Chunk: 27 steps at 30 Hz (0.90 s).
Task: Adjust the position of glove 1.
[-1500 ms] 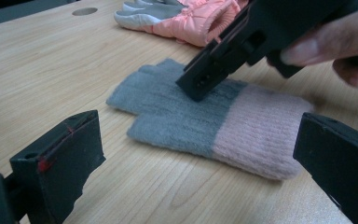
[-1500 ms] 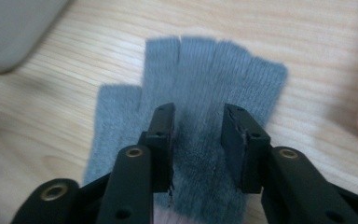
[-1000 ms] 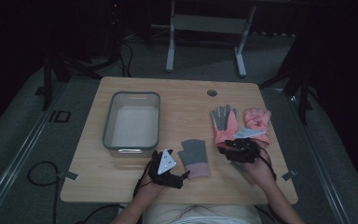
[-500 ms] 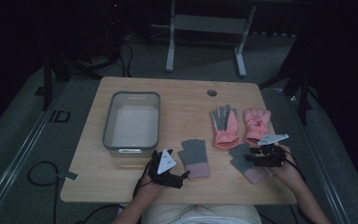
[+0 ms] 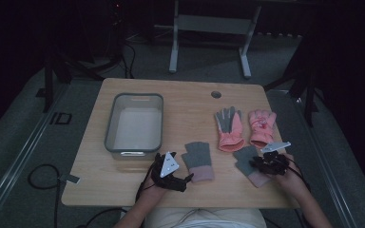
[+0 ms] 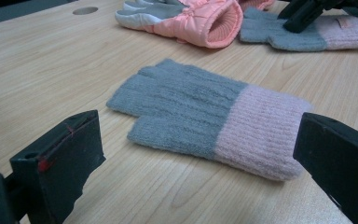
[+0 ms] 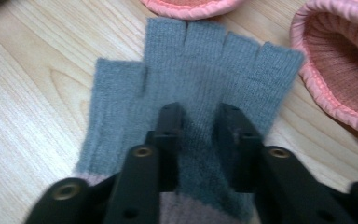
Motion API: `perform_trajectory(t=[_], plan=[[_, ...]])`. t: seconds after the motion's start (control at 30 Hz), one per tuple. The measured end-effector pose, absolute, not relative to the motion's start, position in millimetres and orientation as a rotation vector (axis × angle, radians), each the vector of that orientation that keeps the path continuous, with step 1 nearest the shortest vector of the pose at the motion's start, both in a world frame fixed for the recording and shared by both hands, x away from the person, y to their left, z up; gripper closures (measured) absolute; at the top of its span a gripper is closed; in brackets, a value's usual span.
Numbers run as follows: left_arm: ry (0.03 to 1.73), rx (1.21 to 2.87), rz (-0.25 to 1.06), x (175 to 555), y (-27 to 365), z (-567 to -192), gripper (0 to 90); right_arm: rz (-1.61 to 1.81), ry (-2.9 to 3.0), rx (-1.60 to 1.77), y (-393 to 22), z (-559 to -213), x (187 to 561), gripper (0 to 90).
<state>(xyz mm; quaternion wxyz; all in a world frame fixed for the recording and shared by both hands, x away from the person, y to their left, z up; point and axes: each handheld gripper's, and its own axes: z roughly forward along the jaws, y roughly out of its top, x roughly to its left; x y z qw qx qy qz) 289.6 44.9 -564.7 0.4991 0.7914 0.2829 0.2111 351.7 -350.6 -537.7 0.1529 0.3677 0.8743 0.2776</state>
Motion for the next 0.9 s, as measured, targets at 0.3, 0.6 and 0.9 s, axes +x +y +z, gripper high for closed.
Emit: perform_trajectory(t=[0.3, 0.6, 0.9], plan=[[0.691, 1.911, 0.51, 289.7, 45.2, -564.7, 1.0, 0.854, 2.417, 1.283, -347.9, -533.4, 339.1, 84.4], [0.696, 1.905, 0.515, 289.5, 45.3, -564.7, 1.0, 1.053, 2.256, 1.315, -327.0, -465.8, 313.6, 85.0], [0.689, 1.9, 0.519, 289.0, 45.8, -564.8, 0.9, 1.177, 2.2, 1.31, -264.5, -438.7, 320.7, 85.1]])
